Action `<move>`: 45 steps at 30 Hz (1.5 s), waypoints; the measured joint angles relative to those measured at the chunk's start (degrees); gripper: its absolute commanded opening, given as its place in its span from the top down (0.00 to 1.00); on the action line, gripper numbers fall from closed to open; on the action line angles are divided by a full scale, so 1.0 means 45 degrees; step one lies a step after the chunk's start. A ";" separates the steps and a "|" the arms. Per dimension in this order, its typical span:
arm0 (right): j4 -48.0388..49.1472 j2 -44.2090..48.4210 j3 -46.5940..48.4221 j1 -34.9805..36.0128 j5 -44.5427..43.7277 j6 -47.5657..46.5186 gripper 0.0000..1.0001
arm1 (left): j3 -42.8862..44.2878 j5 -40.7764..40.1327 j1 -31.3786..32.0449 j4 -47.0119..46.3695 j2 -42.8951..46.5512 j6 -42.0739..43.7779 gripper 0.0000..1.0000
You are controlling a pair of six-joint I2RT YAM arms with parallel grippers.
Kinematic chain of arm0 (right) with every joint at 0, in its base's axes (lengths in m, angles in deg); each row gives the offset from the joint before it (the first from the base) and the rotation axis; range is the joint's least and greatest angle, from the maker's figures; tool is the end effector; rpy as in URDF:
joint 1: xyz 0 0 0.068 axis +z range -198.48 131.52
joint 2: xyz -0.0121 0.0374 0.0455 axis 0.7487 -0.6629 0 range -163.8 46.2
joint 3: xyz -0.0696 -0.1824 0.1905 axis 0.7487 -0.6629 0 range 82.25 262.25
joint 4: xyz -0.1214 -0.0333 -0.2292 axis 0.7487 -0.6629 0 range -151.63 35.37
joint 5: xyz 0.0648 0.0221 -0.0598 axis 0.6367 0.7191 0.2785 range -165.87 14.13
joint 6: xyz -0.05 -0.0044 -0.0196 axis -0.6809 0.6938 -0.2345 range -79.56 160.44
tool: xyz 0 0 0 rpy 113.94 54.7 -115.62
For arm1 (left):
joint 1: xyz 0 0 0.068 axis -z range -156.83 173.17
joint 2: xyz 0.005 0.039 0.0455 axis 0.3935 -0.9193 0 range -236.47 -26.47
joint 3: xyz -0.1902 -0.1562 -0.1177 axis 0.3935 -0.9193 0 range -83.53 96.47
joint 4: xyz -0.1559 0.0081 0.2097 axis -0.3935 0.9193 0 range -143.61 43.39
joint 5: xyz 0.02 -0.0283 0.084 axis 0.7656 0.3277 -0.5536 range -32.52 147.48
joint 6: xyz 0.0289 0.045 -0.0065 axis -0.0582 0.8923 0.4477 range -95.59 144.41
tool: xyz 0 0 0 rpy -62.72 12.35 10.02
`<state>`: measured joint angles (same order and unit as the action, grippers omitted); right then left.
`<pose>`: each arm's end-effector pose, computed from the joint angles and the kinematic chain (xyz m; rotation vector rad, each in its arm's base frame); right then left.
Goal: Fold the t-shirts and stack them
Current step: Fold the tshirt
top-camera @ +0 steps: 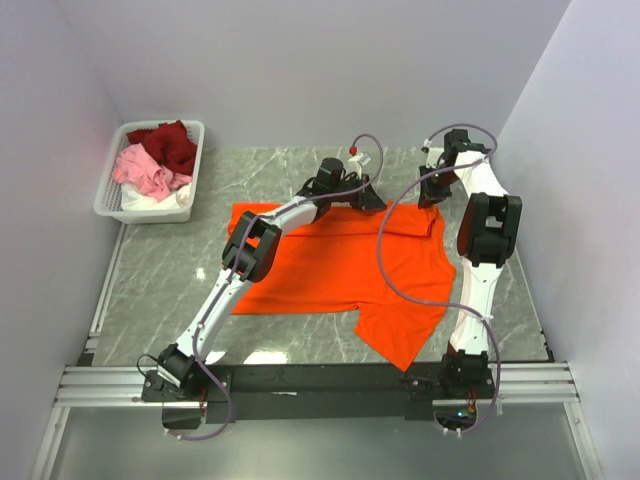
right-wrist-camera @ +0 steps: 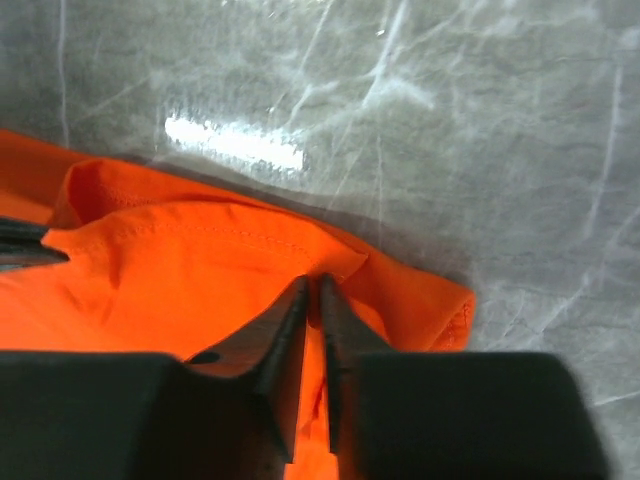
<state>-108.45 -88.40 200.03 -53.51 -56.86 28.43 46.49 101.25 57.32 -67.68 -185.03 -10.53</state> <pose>0.4920 -0.0317 0.1864 -0.2444 2.7254 0.3837 0.4878 -0.3605 0.1207 0.5922 1.9505 -1.4990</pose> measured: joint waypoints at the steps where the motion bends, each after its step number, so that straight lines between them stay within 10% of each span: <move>1: -0.0058 -0.0005 0.0000 0.0000 0.0092 -0.0010 0.89 | 0.0000 0.0010 0.0000 0.0000 0.0000 0.0005 1.00; 3: -0.0185 -0.0005 0.0000 0.0000 0.0238 -0.0102 1.00 | 0.0000 0.0044 0.0000 -0.0024 0.0000 0.0019 1.00; 45: -0.3045 0.3220 -0.4828 -0.0520 0.1758 -0.5625 1.00 | -0.7810 0.2302 0.0826 -0.0131 0.4799 0.5979 0.89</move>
<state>-122.15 -73.91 178.30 -55.85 -48.95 3.12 11.34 111.61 61.04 -68.27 -163.43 16.38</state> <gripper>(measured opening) 0.006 0.037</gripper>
